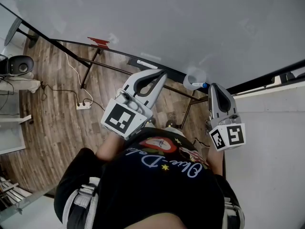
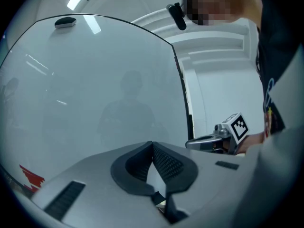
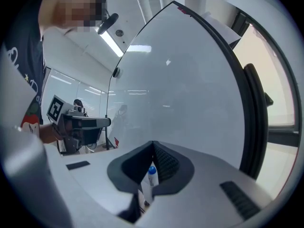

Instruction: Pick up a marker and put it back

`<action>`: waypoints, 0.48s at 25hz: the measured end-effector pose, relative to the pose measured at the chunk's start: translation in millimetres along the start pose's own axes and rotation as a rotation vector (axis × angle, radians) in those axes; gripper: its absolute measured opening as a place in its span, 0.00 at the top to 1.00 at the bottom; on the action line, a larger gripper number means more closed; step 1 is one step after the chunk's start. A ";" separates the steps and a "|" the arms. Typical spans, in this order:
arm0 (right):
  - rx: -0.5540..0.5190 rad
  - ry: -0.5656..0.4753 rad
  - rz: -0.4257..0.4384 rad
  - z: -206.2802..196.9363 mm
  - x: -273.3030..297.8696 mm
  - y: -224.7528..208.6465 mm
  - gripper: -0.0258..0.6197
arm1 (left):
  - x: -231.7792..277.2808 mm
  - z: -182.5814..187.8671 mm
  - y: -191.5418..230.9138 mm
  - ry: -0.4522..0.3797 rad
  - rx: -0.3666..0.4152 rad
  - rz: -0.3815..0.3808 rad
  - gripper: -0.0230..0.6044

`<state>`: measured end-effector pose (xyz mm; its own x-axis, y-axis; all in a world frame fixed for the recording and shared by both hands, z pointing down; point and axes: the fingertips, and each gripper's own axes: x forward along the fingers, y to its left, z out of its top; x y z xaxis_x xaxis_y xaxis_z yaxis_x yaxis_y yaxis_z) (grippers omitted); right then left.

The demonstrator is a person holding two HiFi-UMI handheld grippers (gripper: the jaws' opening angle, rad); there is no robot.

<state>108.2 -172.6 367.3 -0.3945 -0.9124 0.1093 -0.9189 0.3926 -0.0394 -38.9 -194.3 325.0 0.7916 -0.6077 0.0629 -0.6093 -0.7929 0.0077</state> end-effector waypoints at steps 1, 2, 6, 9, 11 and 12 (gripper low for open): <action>0.000 0.002 0.000 -0.1 -0.4 -0.1 0.96 | 0.6 0.0 -0.3 0.000 0.000 -0.002 0.96; -0.002 0.004 -0.001 0.1 -0.7 -0.2 0.96 | 1.2 0.1 -0.6 0.000 -0.001 -0.004 0.96; -0.003 0.005 -0.002 1.5 -0.9 -0.2 0.96 | 1.9 0.4 -0.6 0.001 -0.001 -0.006 0.96; -0.003 0.000 0.001 3.2 -0.6 0.6 0.96 | 1.7 -0.1 0.1 0.003 -0.002 -0.004 0.96; -0.005 -0.005 0.001 4.9 -0.8 1.8 0.96 | 1.1 -0.5 0.8 0.002 0.000 -0.003 0.96; -0.006 -0.007 0.001 5.7 -1.1 2.2 0.96 | 0.7 -0.7 0.9 0.002 0.000 -0.003 0.96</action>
<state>106.6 -171.3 361.4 -0.3954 -0.9128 0.1020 -0.9185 0.3940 -0.0338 -38.9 -195.4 325.7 0.7937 -0.6049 0.0645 -0.6066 -0.7950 0.0077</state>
